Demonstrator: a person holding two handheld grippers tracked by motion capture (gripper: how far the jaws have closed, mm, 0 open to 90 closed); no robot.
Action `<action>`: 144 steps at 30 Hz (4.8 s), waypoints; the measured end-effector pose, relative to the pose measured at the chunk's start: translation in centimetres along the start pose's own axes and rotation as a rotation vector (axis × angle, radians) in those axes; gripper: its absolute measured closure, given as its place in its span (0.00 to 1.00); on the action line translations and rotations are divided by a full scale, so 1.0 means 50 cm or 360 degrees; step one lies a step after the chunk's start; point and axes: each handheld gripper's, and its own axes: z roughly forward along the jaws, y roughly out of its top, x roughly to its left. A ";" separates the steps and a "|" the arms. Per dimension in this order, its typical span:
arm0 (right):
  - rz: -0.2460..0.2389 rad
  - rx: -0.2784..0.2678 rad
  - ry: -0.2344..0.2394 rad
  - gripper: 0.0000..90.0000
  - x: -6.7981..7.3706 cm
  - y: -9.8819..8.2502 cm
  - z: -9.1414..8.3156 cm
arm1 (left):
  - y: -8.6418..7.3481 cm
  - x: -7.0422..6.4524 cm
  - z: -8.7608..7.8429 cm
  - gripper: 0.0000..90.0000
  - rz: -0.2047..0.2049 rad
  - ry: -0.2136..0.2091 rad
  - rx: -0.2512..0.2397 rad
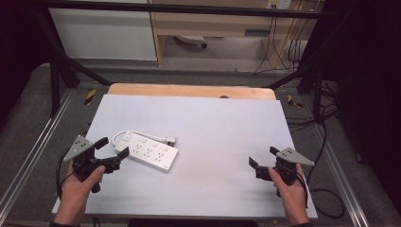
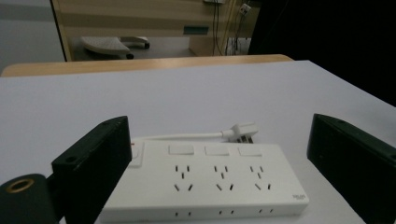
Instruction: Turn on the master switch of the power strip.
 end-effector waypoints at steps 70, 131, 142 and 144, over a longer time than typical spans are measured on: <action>-0.0011 0.0019 -0.0029 0.05 0.004 0.000 -0.006 | 0.070 0.082 0.128 0.18 0.0093 0.0111 -0.0008; -0.0030 0.0067 -0.0022 0.04 0.008 -0.002 0.002 | 0.000 0.119 0.199 0.66 0.0056 0.0242 0.0356; -0.0025 0.0062 -0.0025 0.04 0.007 -0.002 0.000 | -0.017 0.142 0.207 0.96 0.0029 0.0250 0.0428; -0.0028 0.0062 -0.0025 0.04 0.008 -0.002 0.001 | -0.021 0.142 0.207 1.00 0.0033 0.0235 0.0442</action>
